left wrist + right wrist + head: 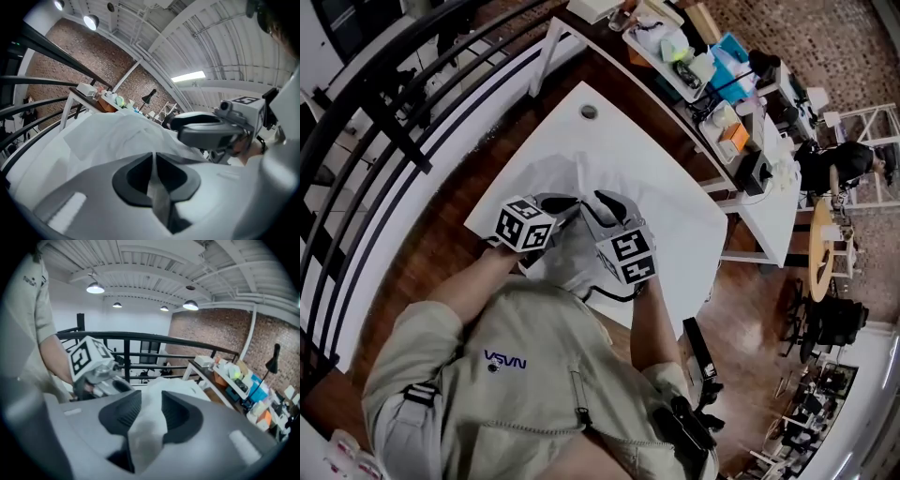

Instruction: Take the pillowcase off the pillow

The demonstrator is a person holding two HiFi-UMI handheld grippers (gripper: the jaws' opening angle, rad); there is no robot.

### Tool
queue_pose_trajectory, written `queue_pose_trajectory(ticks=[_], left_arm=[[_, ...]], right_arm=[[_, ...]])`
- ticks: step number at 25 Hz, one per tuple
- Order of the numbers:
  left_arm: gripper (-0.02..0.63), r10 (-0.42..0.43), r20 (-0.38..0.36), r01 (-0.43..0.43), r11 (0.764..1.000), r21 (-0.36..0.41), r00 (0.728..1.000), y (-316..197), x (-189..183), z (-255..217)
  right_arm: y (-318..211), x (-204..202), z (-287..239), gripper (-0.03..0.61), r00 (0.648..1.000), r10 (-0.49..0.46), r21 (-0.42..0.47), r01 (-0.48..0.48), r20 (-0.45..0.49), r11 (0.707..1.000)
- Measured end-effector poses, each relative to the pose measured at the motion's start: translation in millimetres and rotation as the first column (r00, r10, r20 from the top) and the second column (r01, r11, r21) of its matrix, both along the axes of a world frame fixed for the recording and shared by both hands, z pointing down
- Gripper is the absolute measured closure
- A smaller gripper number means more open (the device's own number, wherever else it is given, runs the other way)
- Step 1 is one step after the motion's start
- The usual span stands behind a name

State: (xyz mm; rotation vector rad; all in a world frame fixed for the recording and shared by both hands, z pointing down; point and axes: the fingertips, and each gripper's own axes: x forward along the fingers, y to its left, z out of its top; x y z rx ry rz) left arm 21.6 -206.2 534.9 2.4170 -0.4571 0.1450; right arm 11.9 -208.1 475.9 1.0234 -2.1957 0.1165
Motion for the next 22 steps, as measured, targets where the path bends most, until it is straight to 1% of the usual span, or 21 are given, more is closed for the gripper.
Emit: queue_pose_trajectory(ticks=[2, 4, 6, 7, 9, 10, 14, 18, 20, 22], left_arm=[[0.586, 0.025, -0.004, -0.025, 0.999, 0.033, 1.000, 8.6, 1.0, -7.5], [0.586, 0.043, 0.004, -0.043, 0.997, 0.068, 0.999, 15.1, 1.6, -13.6], [0.586, 0.051, 0.024, -0.054, 0.994, 0.099, 0.998, 19.0, 1.6, -16.1], [0.588, 0.055, 0.030, -0.058, 0.992, 0.110, 0.998, 20.2, 1.1, -16.5], [0.588, 0.060, 0.029, -0.064, 0.990, 0.128, 0.998, 22.8, -1.5, -18.0], [0.588, 0.063, 0.025, -0.066, 0.988, 0.139, 0.998, 24.8, -3.8, -19.1], [0.589, 0.083, 0.013, -0.084, 0.980, 0.179, 0.996, 36.3, -12.6, -25.1], [0.590, 0.133, 0.002, -0.130, 0.969, 0.209, 0.991, 54.2, -11.7, -32.0], [0.591, 0.153, -0.003, -0.149, 0.964, 0.219, 0.988, 62.0, -11.3, -35.1], [0.591, 0.161, -0.010, -0.154, 0.963, 0.220, 0.987, 65.4, -12.1, -36.8]], right_arm=[[-19.2, 9.4, 3.8, 0.412, 0.997, 0.042, 0.005, -0.042, -0.069, 0.999], [-30.8, 12.1, 13.4, 0.367, 0.990, 0.063, -0.030, -0.067, -0.128, 0.997], [-36.0, 13.3, 19.3, 0.365, 0.981, 0.073, -0.049, -0.083, -0.182, 0.995], [-38.3, 15.3, 18.3, 0.394, 0.974, 0.084, -0.040, -0.094, -0.210, 0.995], [-43.8, 22.1, 11.5, 0.534, 0.962, 0.125, 0.003, -0.128, -0.243, 0.992], [-46.7, 26.0, 7.7, 0.569, 0.959, 0.145, 0.026, -0.143, -0.243, 0.989], [-56.6, 42.6, -2.9, 0.570, 0.953, 0.212, 0.091, -0.196, -0.217, 0.976], [-66.5, 62.6, -15.1, 0.572, 0.932, 0.291, 0.147, -0.264, -0.216, 0.953], [-72.4, 72.9, -18.5, 0.572, 0.925, 0.320, 0.162, -0.290, -0.205, 0.943], [-75.4, 82.2, -15.7, 0.572, 0.917, 0.345, 0.158, -0.317, -0.201, 0.935]])
